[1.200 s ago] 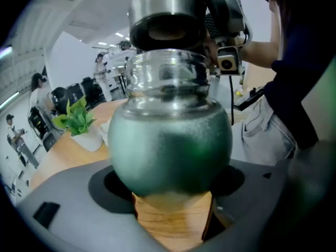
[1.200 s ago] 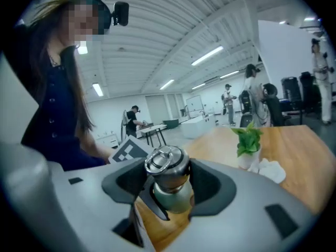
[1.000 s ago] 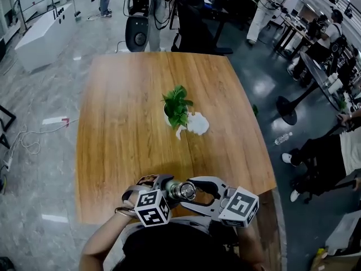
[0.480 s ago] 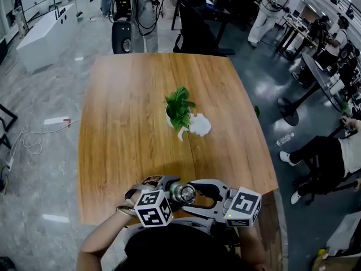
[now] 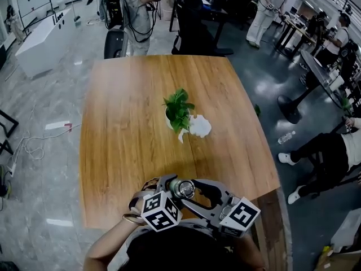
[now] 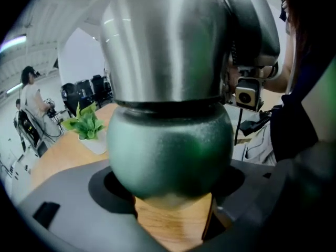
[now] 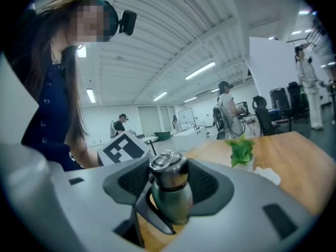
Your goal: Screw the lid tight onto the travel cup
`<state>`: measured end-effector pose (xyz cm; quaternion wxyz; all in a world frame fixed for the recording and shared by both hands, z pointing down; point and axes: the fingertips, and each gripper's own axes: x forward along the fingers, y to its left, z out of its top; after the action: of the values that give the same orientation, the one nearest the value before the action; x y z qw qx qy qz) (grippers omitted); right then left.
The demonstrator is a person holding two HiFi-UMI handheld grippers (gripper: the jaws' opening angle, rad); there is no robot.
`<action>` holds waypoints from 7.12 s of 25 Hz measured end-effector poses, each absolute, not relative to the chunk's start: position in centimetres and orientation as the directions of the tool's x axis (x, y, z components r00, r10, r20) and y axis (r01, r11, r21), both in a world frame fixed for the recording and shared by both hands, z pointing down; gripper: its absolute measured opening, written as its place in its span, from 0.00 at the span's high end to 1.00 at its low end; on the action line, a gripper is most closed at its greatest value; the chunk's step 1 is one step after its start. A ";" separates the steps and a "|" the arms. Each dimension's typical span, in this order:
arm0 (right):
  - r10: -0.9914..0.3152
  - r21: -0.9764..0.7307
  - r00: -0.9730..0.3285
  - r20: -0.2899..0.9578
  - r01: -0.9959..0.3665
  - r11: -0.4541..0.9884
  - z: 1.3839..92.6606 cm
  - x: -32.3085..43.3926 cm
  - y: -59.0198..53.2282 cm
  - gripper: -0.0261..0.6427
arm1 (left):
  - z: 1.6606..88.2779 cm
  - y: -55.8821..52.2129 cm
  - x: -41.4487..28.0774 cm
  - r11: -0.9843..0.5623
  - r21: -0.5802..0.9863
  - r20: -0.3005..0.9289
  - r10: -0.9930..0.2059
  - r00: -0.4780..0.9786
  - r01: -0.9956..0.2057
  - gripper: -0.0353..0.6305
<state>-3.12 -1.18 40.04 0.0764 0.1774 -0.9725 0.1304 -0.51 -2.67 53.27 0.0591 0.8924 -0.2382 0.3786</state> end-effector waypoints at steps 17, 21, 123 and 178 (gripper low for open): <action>-0.015 -0.080 -0.965 0.260 -0.037 0.996 38.3 -3.3 2.4 0.60 | 52.2 1.0 0.2 -0.977 -0.177 0.754 -0.214 0.621 -0.121 0.35; -0.083 -0.062 -0.966 0.246 -0.101 0.993 38.2 -3.2 1.5 0.60 | 51.9 0.4 0.7 -0.972 -0.142 0.731 -0.231 0.642 -0.188 0.35; -0.227 -0.196 -0.957 0.181 -0.262 0.945 37.6 -4.3 0.0 0.56 | 50.8 0.2 0.8 -0.980 -0.027 0.681 -0.162 0.714 -0.196 0.35; -0.408 -0.162 -0.905 0.121 -0.424 0.891 36.1 -3.4 -1.6 0.56 | 49.3 -2.0 1.0 -0.909 -0.077 0.695 -0.344 0.632 -0.410 0.35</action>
<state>-3.36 -1.63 36.10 0.0416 0.2140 -0.9715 0.0925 1.03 -2.00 49.35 0.0440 0.9021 -0.2088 0.3750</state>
